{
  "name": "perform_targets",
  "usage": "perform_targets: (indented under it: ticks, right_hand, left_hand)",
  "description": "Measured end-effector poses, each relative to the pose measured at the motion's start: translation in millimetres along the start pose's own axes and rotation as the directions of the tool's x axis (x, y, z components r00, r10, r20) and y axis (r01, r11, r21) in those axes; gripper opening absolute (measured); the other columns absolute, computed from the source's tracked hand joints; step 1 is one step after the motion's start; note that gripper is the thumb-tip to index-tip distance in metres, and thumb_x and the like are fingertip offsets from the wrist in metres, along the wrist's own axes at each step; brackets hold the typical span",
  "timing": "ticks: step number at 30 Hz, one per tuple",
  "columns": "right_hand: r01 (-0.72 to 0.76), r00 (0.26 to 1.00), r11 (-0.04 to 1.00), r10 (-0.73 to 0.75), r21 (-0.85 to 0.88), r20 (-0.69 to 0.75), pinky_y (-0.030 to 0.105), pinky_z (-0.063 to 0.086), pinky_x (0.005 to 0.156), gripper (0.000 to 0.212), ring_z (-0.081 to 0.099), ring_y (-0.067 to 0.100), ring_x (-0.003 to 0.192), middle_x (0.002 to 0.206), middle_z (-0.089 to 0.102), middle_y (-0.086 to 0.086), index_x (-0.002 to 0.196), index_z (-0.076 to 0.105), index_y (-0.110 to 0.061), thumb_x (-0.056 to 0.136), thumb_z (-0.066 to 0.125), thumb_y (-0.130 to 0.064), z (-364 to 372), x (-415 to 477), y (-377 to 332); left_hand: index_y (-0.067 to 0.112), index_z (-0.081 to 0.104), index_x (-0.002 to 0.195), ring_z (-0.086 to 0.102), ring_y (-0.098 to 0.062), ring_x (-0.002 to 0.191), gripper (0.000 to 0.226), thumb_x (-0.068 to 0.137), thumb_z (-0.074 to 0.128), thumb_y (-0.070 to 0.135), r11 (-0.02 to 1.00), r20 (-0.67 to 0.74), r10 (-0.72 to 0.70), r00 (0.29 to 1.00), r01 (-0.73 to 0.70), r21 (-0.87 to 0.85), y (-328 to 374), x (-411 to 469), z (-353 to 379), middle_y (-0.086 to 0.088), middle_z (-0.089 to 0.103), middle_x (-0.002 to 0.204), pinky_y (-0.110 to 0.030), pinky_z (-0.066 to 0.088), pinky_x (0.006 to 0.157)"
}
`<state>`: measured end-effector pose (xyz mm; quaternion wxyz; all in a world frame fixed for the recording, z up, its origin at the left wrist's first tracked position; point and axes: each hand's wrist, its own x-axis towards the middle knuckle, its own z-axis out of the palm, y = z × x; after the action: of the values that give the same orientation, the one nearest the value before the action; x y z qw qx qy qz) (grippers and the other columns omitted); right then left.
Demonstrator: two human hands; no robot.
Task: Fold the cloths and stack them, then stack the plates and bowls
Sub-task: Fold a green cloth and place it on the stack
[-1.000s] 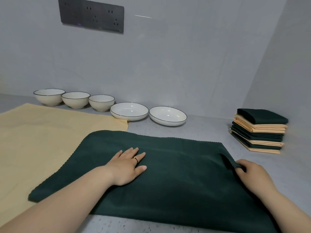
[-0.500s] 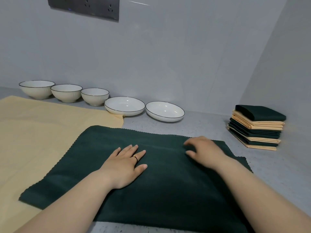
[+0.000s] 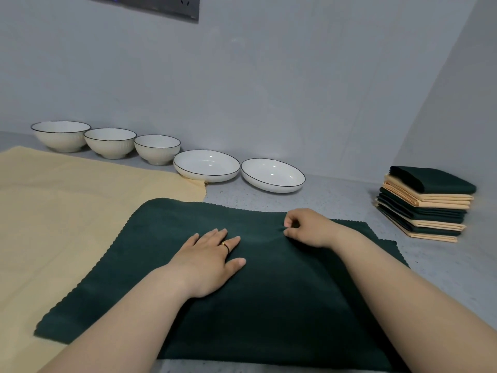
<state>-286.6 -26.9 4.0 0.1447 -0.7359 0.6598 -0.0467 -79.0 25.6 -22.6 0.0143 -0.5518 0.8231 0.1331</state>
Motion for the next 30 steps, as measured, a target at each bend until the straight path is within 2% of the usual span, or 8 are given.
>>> perform_targets:
  ticks: [5,9,12,16,22,26,30]
  right_hand:
    - [-0.029,0.999,0.991,0.024,-0.132,-0.038,0.025,0.032,0.073,0.014,0.042,0.018,0.086,0.091,0.047,-0.001,0.080,0.042,-0.017,0.093,0.042,-0.015,-2.6,18.1,-15.2]
    - [-0.068,0.994,0.991,0.058,-0.119,-0.088,0.025,0.031,0.073,0.032,0.041,0.019,0.086,0.093,0.048,0.002,0.065,0.031,-0.024,0.093,0.041,-0.014,-0.4,33.9,-21.5]
    - [-0.109,0.988,0.988,0.096,-0.105,-0.120,0.025,0.032,0.073,0.030,0.042,0.019,0.088,0.104,0.055,0.007,0.066,0.033,-0.024,0.093,0.039,-0.013,3.3,42.1,-21.2]
    - [-0.130,0.979,0.986,0.111,-0.101,-0.173,0.026,0.033,0.075,0.010,0.047,0.025,0.106,0.115,0.057,0.012,0.087,0.041,-0.019,0.092,0.036,-0.011,15.5,50.5,-17.4]
    - [-0.103,0.964,0.988,0.070,-0.118,-0.256,0.030,0.034,0.082,0.011,0.041,0.026,0.110,0.112,0.058,0.010,0.088,0.040,-0.015,0.092,0.033,-0.007,25.4,53.6,-15.6]
    - [-0.124,0.947,0.982,0.074,-0.145,-0.314,0.030,0.032,0.089,0.020,0.041,0.027,0.111,0.117,0.052,0.011,0.106,0.049,-0.008,0.094,0.033,-0.009,32.2,53.4,-16.1]
    - [-0.155,0.945,0.970,0.090,-0.186,-0.315,0.030,0.023,0.106,0.033,0.036,0.026,0.123,0.131,0.044,0.009,0.126,0.042,-0.010,0.094,0.034,-0.009,31.5,49.2,-18.8]
  left_hand:
    - [0.029,0.004,0.148,-0.008,-0.009,0.144,0.056,0.098,0.020,0.047,1.000,0.006,0.026,1.000,-0.026,-0.004,0.2,-7.6,-6.8,0.004,-0.006,0.157,-0.030,-0.005,0.117]
    - [0.029,0.004,0.148,-0.008,-0.008,0.144,0.056,0.098,0.020,0.047,0.998,-0.016,0.066,0.998,-0.066,0.000,1.9,-11.4,-7.8,0.005,-0.005,0.157,-0.030,-0.005,0.117]
    - [0.030,0.004,0.148,-0.007,-0.008,0.144,0.056,0.098,0.021,0.048,0.997,0.004,0.075,0.997,-0.075,-0.002,3.8,-10.3,-3.3,0.004,-0.006,0.157,-0.030,-0.005,0.117]
    - [0.030,0.004,0.148,-0.008,-0.008,0.144,0.057,0.097,0.022,0.049,0.996,0.035,0.089,0.995,-0.089,-0.011,9.0,-8.3,1.2,0.004,-0.009,0.157,-0.029,-0.005,0.117]
    - [0.030,0.001,0.148,-0.013,-0.010,0.144,0.058,0.097,0.021,0.049,0.996,0.042,0.078,0.996,-0.079,0.038,8.0,-4.0,5.6,0.004,-0.012,0.157,-0.031,-0.007,0.118]
    - [0.031,-0.001,0.148,-0.015,-0.010,0.143,0.057,0.098,0.020,0.048,0.996,0.022,0.073,0.997,-0.074,0.048,5.6,-0.2,9.6,0.003,-0.014,0.156,-0.031,-0.009,0.118]
    - [0.032,-0.002,0.148,-0.016,-0.009,0.143,0.056,0.098,0.019,0.047,0.996,0.015,0.068,0.998,-0.069,0.049,3.4,2.0,14.2,0.004,-0.015,0.156,-0.031,-0.011,0.116]
